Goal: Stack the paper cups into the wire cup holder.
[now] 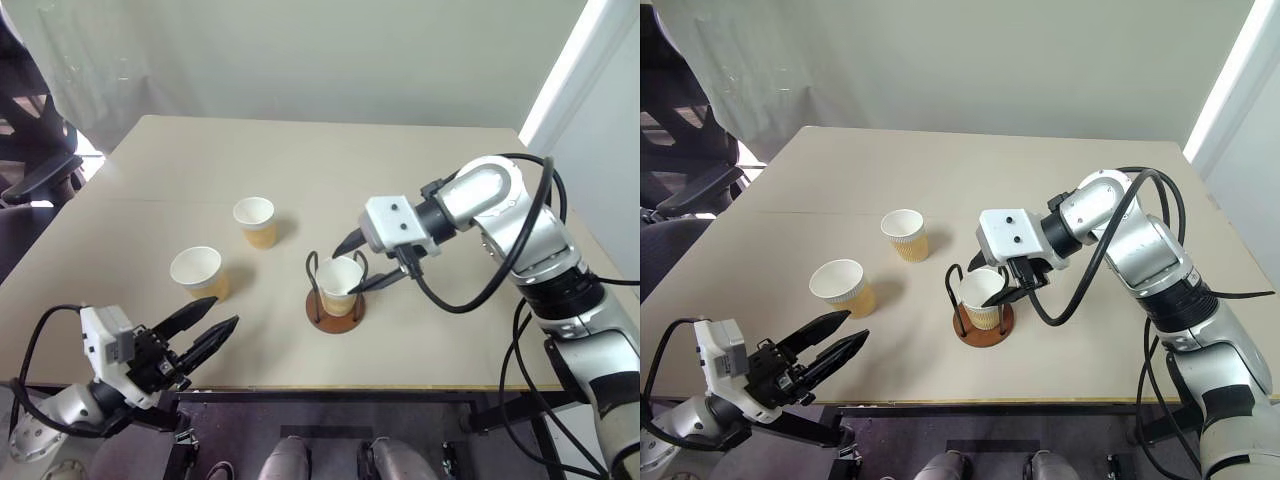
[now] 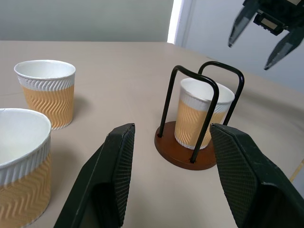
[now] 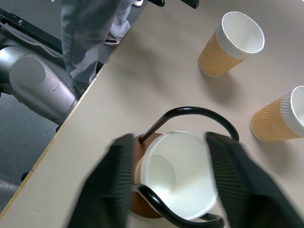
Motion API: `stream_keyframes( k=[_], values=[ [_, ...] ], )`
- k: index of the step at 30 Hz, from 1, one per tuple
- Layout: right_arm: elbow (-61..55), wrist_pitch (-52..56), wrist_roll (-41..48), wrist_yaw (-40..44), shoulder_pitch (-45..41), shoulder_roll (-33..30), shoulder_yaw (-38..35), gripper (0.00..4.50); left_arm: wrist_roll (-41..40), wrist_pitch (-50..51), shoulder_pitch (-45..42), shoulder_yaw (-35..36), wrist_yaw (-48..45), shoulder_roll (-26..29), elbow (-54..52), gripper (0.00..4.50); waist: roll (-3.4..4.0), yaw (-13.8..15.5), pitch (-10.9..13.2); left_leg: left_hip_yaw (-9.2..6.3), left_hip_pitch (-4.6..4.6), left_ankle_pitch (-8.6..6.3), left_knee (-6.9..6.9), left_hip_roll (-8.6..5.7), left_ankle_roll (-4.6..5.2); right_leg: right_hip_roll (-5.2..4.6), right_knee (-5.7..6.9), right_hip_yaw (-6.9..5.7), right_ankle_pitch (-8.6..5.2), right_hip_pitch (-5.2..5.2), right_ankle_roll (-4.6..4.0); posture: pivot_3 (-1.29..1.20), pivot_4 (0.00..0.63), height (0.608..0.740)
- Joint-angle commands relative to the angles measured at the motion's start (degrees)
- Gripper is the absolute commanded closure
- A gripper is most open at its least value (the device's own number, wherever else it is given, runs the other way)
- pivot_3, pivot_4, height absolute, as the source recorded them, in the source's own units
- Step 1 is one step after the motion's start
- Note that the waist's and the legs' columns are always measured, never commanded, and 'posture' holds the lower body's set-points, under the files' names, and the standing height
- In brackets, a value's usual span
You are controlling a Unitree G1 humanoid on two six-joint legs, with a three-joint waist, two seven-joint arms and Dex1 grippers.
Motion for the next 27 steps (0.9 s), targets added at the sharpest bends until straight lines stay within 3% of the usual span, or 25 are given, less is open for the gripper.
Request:
stream_keyframes(
  k=[1, 5, 7, 9, 14, 21, 27],
  values=[
    [0.22, -0.77, 0.61, -0.44, -2.36, -0.53, -3.27, 1.61, -2.7, 0.46, -1.62, 3.5, 0.66, 2.14, -0.63, 1.81, 0.0, 0.02, 0.0, 0.0, 0.0, 0.0, 0.0, 0.0, 0.0, 0.0, 0.0, 0.0, 0.0, 0.0, 0.0, 0.0, 0.15, 0.74],
    [2.17, 0.12, 4.15, -1.15, -3.34, -1.83, -9.02, 1.61, -7.48, 5.66, -8.94, 8.8, 5.52, 8.94, 2.43, 1.81, 0.0, 0.41, 0.0, -0.05, 0.0, 0.04, 0.0, 0.0, -0.04, 0.0, 0.03, -0.05, 0.06, 0.0, -0.08, 0.0, 0.15, 0.74],
    [2.2, 1.39, 5.9, -2.49, -2.83, -2.35, -12.17, 1.61, -9.6, 9.84, -15.14, 10.43, 6.86, 15.59, 5.91, 1.81, -0.04, 0.81, -0.01, -0.06, 0.02, 0.09, -0.01, 0.0, -0.09, 0.01, 0.05, -0.06, 0.14, 0.01, -0.1, 0.0, 0.15, 0.74],
    [1.97, 2.15, 5.93, -3.52, -1.8, -3.64, -13.58, 1.61, -9.81, 17.35, -19.49, 8.04, 3.12, 26.12, 10.59, 1.81, -0.14, 1.01, -0.06, -0.13, 0.03, 0.18, -0.02, 0.0, -0.18, 0.05, 0.08, -0.1, 0.22, 0.0, -0.16, 0.0, 0.15, 0.74],
    [0.9, 3.0, 4.63, -7.01, 0.09, -5.05, -14.07, 1.61, -1.37, 16.81, -27.48, -5.15, -7.16, 36.3, 18.85, 1.81, 0.07, 0.79, -0.01, -0.09, 0.07, 0.11, -0.06, -0.07, -0.29, -0.01, -0.07, 0.03, 0.5, -0.01, -0.14, 0.0, 0.15, 0.74],
    [-1.74, 5.19, 4.66, -9.46, 1.75, -6.48, -14.43, 1.61, 8.93, 13.95, -37.65, -18.75, -19.05, 41.69, 27.62, 1.81, -0.04, 0.56, -0.02, -0.13, -0.44, 0.05, -0.4, 0.08, -0.52, 0.1, 0.04, -0.04, 0.65, -0.74, 0.05, 0.0, 0.15, 0.74],
    [-3.32, 6.59, 4.78, -10.86, 3.04, -7.69, -14.61, 1.61, 12.18, 13.59, -42.02, -20.57, -23.68, 41.63, 31.16, 1.81, -0.05, 0.51, -0.03, -0.13, -0.89, -0.02, -0.45, 0.11, -0.47, 0.11, -0.06, -0.06, 0.64, -1.13, 0.15, 0.0, 0.15, 0.74]
  ],
)
